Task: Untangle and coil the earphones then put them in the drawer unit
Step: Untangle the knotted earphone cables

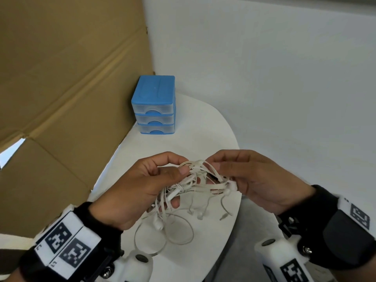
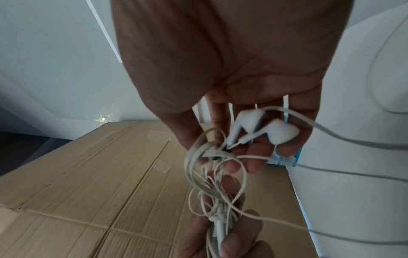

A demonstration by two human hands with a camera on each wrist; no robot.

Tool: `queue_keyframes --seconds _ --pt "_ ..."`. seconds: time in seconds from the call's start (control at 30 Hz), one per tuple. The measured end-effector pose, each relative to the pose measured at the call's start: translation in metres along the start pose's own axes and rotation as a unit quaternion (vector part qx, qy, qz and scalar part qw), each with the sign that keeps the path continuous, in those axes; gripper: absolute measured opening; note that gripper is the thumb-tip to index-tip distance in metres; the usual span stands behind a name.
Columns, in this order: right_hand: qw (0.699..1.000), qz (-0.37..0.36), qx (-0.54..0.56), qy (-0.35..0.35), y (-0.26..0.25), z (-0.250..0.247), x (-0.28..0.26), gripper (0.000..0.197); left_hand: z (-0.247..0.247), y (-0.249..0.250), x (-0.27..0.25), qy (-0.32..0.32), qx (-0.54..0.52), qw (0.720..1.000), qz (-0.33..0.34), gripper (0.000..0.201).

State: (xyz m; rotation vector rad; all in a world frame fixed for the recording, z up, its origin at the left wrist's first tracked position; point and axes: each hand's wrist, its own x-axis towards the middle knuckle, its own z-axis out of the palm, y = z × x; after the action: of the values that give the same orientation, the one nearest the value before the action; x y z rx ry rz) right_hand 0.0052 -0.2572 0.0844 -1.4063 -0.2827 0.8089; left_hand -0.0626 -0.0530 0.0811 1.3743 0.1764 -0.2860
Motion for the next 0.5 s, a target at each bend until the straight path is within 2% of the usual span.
queue_keyframes --seconds 0.1,0.13,0.23,0.27,0.33,0.37,0.5 --pt "0.999 -0.028 -0.041 -0.013 0.0 0.002 -0.003 0.02 0.001 0.001 -0.002 -0.005 0.009 1.0 0.014 0.009" --pt "0.998 -0.037 -0.047 -0.011 0.0 0.003 -0.004 0.019 0.001 0.001 -0.002 -0.006 -0.003 1.0 0.014 0.014" --pt "0.995 -0.074 -0.07 0.013 -0.002 0.006 -0.006 0.016 0.0 0.001 -0.001 -0.004 -0.008 1.0 0.004 0.044" --pt "0.993 -0.084 -0.08 0.023 -0.002 0.007 -0.007 0.016 0.001 0.0 -0.001 0.004 0.002 1.0 0.011 0.042" --pt "0.99 -0.099 -0.096 0.04 -0.003 0.009 -0.007 0.017 0.002 -0.001 -0.001 0.017 0.035 0.998 0.043 0.024" --pt "0.988 -0.105 -0.099 0.048 -0.002 0.01 -0.007 0.017 0.002 -0.002 -0.002 0.02 0.056 0.996 0.06 0.022" --pt "0.984 -0.132 -0.082 0.082 0.0 0.015 -0.006 0.013 0.002 -0.005 -0.005 0.004 0.131 0.985 0.115 0.025"
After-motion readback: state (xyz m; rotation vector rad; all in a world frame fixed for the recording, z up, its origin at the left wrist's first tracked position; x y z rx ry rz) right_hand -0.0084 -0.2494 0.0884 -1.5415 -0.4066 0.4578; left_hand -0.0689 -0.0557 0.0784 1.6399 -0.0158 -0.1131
